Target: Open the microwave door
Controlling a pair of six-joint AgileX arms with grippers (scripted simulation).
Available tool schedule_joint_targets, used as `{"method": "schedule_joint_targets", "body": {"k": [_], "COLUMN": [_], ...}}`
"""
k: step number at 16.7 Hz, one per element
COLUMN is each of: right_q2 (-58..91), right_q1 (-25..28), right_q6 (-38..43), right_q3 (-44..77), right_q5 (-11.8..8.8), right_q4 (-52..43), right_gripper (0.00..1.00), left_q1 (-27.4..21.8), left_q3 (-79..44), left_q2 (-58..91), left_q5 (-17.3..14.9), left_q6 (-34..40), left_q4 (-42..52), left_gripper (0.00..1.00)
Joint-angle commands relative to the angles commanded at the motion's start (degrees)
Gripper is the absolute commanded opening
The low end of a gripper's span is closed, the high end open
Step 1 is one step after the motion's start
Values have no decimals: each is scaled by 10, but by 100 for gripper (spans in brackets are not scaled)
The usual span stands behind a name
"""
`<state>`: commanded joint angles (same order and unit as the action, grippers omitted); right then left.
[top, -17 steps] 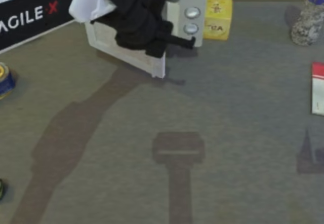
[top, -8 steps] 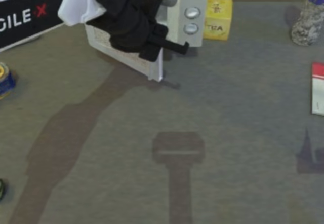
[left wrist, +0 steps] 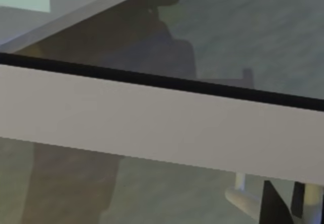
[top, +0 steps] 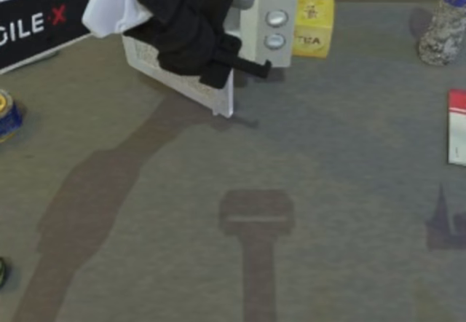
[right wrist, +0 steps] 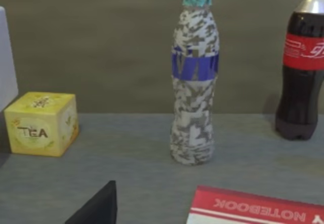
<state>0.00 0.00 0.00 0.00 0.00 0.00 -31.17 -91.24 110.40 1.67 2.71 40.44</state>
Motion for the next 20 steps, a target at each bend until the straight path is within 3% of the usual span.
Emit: {"method": "schedule_joint_targets", "body": {"k": [11,20], "right_q2": [0,0], "right_q1": [0,0], "right_q6": [0,0], "right_q3": [0,0], "right_q5": [0,0], "right_q4": [0,0], "right_gripper": [100,100], "left_q1": [0,22], "left_q3": [0,52], "left_q2": [0,-39], "left_q5": [0,-43], "left_q6": [0,-73], "left_q4": [0,-12], "left_gripper": [0,0]}}
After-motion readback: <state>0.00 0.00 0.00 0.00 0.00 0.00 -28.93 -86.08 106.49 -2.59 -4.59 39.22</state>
